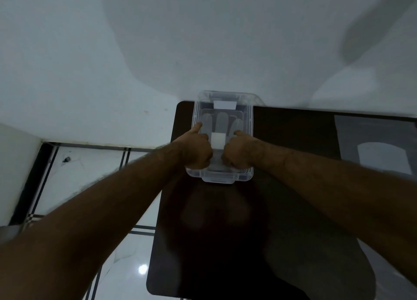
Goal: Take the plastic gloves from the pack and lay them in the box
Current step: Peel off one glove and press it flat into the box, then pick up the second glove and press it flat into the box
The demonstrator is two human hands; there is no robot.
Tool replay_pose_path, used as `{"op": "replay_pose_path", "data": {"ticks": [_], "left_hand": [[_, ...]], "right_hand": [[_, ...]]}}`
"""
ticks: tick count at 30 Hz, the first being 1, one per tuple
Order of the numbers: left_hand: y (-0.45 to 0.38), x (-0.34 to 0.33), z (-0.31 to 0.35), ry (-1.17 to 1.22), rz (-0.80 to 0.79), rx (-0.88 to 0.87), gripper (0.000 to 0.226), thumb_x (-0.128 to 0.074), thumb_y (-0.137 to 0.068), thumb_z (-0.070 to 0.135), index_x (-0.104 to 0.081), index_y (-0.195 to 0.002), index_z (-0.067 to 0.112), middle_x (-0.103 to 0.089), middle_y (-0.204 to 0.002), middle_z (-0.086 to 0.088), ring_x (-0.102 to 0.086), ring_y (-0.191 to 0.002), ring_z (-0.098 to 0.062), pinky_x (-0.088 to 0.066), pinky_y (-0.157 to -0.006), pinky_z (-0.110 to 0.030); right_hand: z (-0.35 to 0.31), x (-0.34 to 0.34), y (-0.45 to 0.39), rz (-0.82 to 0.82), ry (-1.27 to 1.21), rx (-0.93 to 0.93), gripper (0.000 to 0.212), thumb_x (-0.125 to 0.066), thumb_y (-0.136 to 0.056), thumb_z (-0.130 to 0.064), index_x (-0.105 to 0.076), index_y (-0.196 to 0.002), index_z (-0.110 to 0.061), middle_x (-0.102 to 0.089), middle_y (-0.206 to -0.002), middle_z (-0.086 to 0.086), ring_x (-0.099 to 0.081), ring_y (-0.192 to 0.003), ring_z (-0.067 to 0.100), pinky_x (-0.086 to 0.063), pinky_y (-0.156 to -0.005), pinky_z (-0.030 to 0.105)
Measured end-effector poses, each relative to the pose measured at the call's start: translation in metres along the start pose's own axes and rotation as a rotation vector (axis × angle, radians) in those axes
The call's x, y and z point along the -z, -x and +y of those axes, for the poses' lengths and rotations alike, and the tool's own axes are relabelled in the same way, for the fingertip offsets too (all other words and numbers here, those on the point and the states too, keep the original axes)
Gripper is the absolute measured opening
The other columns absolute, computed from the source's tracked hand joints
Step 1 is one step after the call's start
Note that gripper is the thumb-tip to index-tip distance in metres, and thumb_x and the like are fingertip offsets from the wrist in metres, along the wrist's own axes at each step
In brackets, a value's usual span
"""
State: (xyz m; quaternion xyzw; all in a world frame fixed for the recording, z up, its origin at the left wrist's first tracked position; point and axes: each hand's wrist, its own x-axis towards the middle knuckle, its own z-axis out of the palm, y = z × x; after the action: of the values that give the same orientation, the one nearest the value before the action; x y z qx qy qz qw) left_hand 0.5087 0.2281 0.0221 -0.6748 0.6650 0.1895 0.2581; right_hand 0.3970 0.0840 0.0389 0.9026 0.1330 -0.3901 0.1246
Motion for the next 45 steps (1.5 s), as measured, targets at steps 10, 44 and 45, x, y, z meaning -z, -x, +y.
{"op": "replay_pose_path", "data": {"ticks": [10,44,45], "left_hand": [[0.01,0.014,0.016,0.044,-0.151,0.023,0.037,-0.061,-0.103,0.03,-0.066,-0.139,0.038,-0.061,-0.147,0.002,-0.041,-0.151,-0.026,0.006,-0.125,-0.068],[-0.109,0.081,0.565,0.374,0.235,-0.143,0.072,-0.063,-0.094,0.063,-0.047,-0.154,0.027,-0.055,-0.151,0.002,-0.049,-0.139,-0.022,-0.036,-0.117,-0.044],[-0.11,0.076,0.571,0.367,0.237,-0.127,0.072,-0.066,-0.094,0.06,-0.047,-0.154,0.027,-0.054,-0.152,0.001,-0.049,-0.14,-0.022,-0.036,-0.117,-0.044]], "right_hand": [[-0.009,-0.008,0.015,-0.059,0.043,-0.003,0.049,-0.064,-0.102,-0.038,-0.055,-0.148,-0.024,-0.057,-0.15,0.007,-0.048,-0.144,0.032,-0.02,-0.128,0.062],[-0.093,-0.551,0.422,0.327,-0.689,-0.367,0.089,-0.08,-0.081,-0.061,-0.049,-0.155,-0.023,-0.053,-0.155,0.007,-0.049,-0.143,0.032,-0.035,-0.122,0.054],[-0.095,-0.554,0.42,0.365,-0.677,-0.375,0.084,-0.085,-0.08,-0.052,-0.052,-0.152,-0.023,-0.057,-0.151,0.007,-0.054,-0.139,0.033,-0.036,-0.12,0.054]]}}
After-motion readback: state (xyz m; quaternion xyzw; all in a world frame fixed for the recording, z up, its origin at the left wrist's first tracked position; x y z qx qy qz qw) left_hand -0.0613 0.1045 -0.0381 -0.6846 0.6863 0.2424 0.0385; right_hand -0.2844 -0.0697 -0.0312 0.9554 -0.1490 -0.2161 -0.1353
